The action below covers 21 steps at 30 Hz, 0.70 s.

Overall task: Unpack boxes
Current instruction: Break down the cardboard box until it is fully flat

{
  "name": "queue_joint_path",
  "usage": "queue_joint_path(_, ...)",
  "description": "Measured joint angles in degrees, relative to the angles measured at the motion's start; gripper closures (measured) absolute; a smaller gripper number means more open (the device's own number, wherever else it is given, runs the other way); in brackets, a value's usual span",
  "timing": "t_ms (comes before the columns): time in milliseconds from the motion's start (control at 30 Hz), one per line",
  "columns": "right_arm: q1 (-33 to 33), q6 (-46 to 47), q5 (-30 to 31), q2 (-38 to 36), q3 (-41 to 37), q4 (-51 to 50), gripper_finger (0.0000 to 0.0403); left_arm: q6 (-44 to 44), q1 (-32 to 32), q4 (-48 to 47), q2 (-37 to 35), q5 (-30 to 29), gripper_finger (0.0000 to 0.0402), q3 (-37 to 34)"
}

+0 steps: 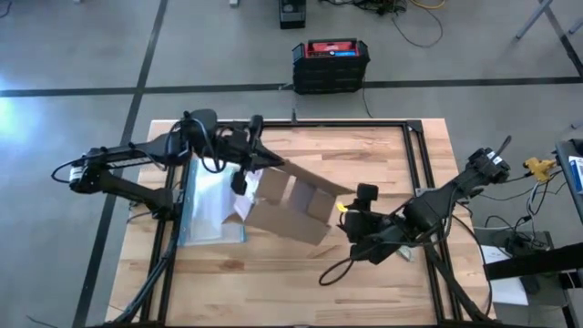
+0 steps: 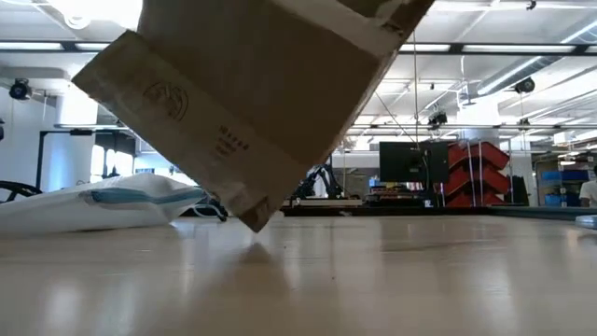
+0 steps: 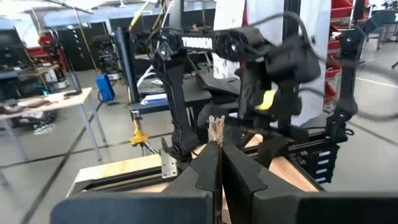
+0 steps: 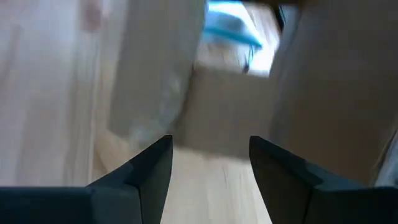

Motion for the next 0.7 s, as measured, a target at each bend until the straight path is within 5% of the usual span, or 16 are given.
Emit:
queue_joint_path(433, -7.99, -17.23, -5.87, 2.74, 0.26, 20.18, 0.0191, -3.80, -3.24, 9.80, 7.45, 1.01, 0.0401, -0.03)
queue_joint_path(700, -13.29, -18.55, -20.98, 8.01, 0.26, 29.18, 0.0171, -5.03, -3.24, 10.60, 7.88, -0.73, 0.0401, 2.26)
